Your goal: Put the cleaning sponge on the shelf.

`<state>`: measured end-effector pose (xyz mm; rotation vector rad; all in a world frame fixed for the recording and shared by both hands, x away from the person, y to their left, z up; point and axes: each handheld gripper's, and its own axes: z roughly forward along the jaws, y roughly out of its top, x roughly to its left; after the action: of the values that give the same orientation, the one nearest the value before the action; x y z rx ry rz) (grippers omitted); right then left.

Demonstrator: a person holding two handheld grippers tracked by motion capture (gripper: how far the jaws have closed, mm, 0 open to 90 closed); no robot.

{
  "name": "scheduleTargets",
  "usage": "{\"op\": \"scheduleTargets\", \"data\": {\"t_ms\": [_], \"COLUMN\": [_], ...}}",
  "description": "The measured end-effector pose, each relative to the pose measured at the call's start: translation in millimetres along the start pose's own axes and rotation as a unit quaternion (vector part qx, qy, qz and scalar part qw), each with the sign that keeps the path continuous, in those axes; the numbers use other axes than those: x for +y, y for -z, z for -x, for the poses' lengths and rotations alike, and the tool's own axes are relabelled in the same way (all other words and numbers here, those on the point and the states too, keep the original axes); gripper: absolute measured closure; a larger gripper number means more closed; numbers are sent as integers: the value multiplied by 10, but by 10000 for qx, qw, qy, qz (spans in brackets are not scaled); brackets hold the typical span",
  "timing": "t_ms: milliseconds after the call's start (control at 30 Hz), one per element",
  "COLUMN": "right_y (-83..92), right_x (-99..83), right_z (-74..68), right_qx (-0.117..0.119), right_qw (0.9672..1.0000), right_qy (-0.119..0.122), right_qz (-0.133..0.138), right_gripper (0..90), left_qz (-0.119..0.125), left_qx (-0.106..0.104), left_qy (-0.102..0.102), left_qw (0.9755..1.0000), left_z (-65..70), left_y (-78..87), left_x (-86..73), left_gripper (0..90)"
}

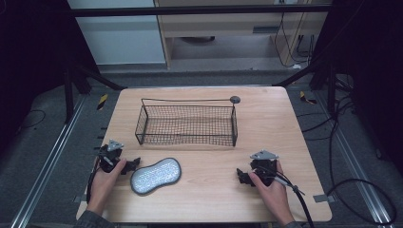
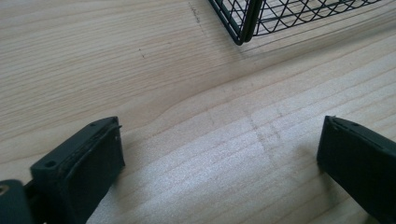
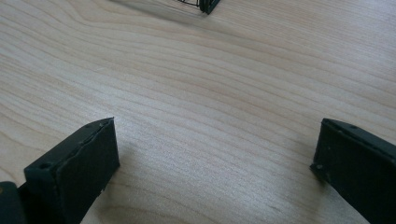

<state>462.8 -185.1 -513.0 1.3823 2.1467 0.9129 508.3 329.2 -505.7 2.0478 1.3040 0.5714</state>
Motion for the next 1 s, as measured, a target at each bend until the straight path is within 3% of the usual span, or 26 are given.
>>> {"op": "scheduleTargets", "data": {"t_ms": [67, 133, 167, 200, 233, 333, 367, 400, 433, 767, 833, 900, 967, 1000], "right_y": [-4, -13, -13, -14, -14, -13, -13, -11, -10, -11, -5, -5, -2, 0], "right_x": [3, 12, 12, 11, 11, 10, 10, 9, 8, 9, 3, 2, -2, -3], "right_z": [2, 2, 2, 2, 2, 2, 2, 3, 8, 19, 36, 36, 33, 31], "right_qx": [1, 12, 12, 5, -1, 7, 8, 10, 17, 64, 125, 119, 104, 94], "right_qw": [10000, 10000, 10000, 10000, 10000, 10000, 10000, 10000, 10000, 10000, 9998, 9998, 9999, 9999], "right_qy": [5, -8, -8, -8, 0, -6, -7, -4, 21, 46, 129, 132, 118, 112], "right_qz": [2, 10, 10, 8, 6, 9, 9, 6, 4, 4, 2, 1, 1, -1], "right_gripper": [3, 3, 3, 3, 3, 4, 4, 4, 4, 4, 4, 4, 4, 4], "left_qz": [34, 271, 271, 370, 370, 548, 568, 568, 511, 213, 77, 33, -117, -214], "left_qx": [8, 46, 46, 165, 165, 48, -48, -48, -22, -303, -332, -334, -480, -535], "left_qy": [-3, -31, -31, -132, -132, -72, -281, -281, -464, -925, -1204, -1263, -1282, -1390], "left_qw": [10000, 9996, 9996, 9991, 9991, 9985, 9980, 9980, 9976, 9950, 9921, 9914, 9905, 9886], "left_z": [-3, -18, -18, -19, -19, 27, 75, 75, 133, 384, 508, 537, 605, 650], "left_y": [23, 142, 142, 243, 243, 394, 469, 469, 534, 647, 635, 629, 608, 599], "left_x": [6, 50, 50, 83, 83, 138, 164, 164, 194, 306, 324, 328, 336, 337], "left_gripper": [40, 33, 31, 28, 27, 21, 21, 28, 47, 36, 35, 34, 34, 31]}}
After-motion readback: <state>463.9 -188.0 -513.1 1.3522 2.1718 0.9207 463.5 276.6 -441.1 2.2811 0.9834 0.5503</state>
